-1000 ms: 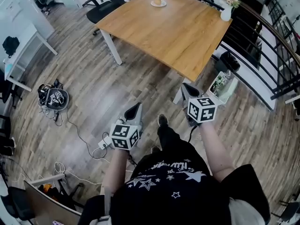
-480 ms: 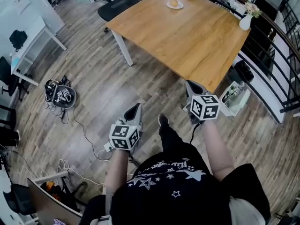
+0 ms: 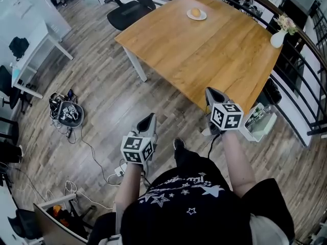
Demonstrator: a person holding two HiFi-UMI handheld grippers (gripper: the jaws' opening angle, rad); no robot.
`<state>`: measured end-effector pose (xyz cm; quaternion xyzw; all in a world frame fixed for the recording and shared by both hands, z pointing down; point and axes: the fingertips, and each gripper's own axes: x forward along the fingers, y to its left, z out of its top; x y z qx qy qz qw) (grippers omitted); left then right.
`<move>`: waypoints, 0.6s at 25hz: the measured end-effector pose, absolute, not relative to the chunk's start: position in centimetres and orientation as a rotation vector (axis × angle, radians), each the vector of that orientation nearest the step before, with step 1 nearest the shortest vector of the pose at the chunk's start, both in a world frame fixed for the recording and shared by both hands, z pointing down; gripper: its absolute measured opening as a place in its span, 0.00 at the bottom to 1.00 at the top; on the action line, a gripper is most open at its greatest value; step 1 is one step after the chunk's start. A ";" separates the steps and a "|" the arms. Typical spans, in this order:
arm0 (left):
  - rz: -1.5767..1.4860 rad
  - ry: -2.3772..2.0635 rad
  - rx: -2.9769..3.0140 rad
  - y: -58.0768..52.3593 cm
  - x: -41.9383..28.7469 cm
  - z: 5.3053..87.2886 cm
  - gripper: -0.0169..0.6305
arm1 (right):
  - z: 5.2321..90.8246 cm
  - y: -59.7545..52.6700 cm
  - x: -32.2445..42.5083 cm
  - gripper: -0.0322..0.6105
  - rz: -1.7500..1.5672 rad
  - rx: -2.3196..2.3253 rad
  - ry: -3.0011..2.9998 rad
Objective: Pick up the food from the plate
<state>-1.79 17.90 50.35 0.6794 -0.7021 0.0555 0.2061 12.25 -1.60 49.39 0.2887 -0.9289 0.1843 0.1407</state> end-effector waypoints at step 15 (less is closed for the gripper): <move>0.201 -1.980 1.919 6.8 -6.4 48.3 0.03 | 47.8 -13.1 7.0 0.05 0.547 0.826 -2.725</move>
